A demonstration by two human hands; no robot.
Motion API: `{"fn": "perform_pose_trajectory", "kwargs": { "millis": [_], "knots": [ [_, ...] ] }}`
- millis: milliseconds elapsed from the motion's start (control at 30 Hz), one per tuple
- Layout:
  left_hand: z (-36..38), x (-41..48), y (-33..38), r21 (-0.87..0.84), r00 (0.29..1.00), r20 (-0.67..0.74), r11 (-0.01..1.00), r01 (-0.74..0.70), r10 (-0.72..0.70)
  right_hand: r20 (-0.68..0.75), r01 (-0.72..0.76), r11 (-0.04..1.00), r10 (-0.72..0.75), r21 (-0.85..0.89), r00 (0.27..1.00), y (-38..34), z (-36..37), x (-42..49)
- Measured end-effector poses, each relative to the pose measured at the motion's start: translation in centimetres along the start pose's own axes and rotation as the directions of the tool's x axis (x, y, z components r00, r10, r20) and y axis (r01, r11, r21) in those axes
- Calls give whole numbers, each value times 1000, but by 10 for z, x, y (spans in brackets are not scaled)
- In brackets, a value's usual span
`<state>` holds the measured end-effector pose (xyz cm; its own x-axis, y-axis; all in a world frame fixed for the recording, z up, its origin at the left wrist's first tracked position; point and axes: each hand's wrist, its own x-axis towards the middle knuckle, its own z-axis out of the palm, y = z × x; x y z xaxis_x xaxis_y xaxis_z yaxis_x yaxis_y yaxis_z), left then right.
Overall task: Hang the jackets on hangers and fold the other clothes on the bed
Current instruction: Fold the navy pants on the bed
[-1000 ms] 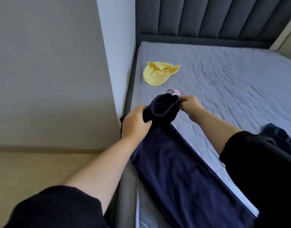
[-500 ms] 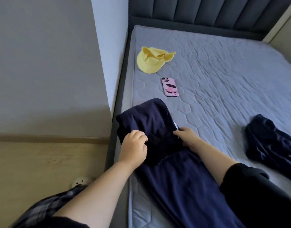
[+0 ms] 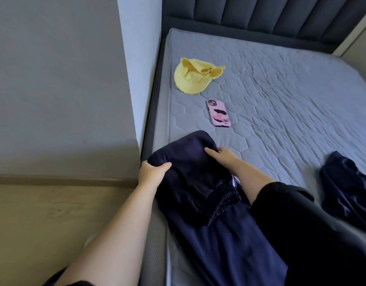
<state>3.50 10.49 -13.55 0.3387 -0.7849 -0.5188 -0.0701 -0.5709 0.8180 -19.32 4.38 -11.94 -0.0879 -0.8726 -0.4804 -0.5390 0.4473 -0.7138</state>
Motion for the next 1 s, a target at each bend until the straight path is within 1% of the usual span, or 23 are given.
{"fn": "perform_pose_trajectory", "kwargs": {
  "millis": [67, 100, 167, 233, 300, 367, 467, 533, 600, 633, 700, 767, 867, 933, 967, 1000],
  "knots": [
    [-8, 6, -4, -7, 995, 61, 997, 81, -81, 67, -57, 996, 52, 71, 996, -3, -4, 5],
    [-13, 7, -5, -18, 991, 94, 995, 99, -97, 117, -97, 988, 83, 123, 990, -5, -7, 7],
    [-20, 11, -5, -48, 988, 135, 995, 85, -78, 209, -173, 965, 131, 195, 969, -11, -12, 8],
    [-24, 11, 1, -56, 993, 115, 998, 40, -34, 224, -192, 959, 144, 209, 964, -18, -14, 8],
    [-24, 8, 10, -90, 999, 35, 996, -20, 23, 154, -129, 971, 99, 201, 983, -31, -13, 6],
    [-24, 4, 25, -115, 991, -67, 986, -124, 116, 73, -31, 976, 15, 216, 997, -47, -12, 2],
    [-30, -3, 57, -64, 931, -198, 943, -326, 308, -45, 139, 962, -132, 234, 990, -79, -18, -3],
    [-39, -11, 80, -7, 854, -310, 897, -442, 418, -110, 258, 930, -237, 260, 965, -106, -26, -9],
    [-46, -22, 96, 52, 762, -394, 840, -540, 514, -137, 340, 883, -312, 322, 940, -128, -34, -17],
    [-48, -28, 100, 68, 721, -411, 808, -586, 557, -143, 363, 866, -334, 344, 932, -135, -38, -21],
    [-46, -44, 99, 109, 644, -400, 732, -673, 652, -147, 379, 856, -349, 351, 925, -135, -45, -28],
    [-37, -62, 86, 169, 562, -326, 632, -756, 760, -121, 346, 883, -324, 318, 938, -119, -53, -35],
    [-20, -88, 55, 294, 412, -146, 437, -850, 899, -55, 238, 936, -232, 259, 971, -78, -65, -50],
    [-12, -104, 35, 356, 294, 6, 273, -894, 956, -69, 202, 935, -190, 292, 979, -50, -72, -61],
    [-9, -111, 26, 375, 226, 106, 172, -911, 968, -71, 181, 927, -167, 328, 983, -36, -76, -66],
    [-6, -118, 18, 381, 147, 230, 50, -923, 962, -39, 149, 917, -145, 369, 989, -22, -80, -72]
  ]
}}
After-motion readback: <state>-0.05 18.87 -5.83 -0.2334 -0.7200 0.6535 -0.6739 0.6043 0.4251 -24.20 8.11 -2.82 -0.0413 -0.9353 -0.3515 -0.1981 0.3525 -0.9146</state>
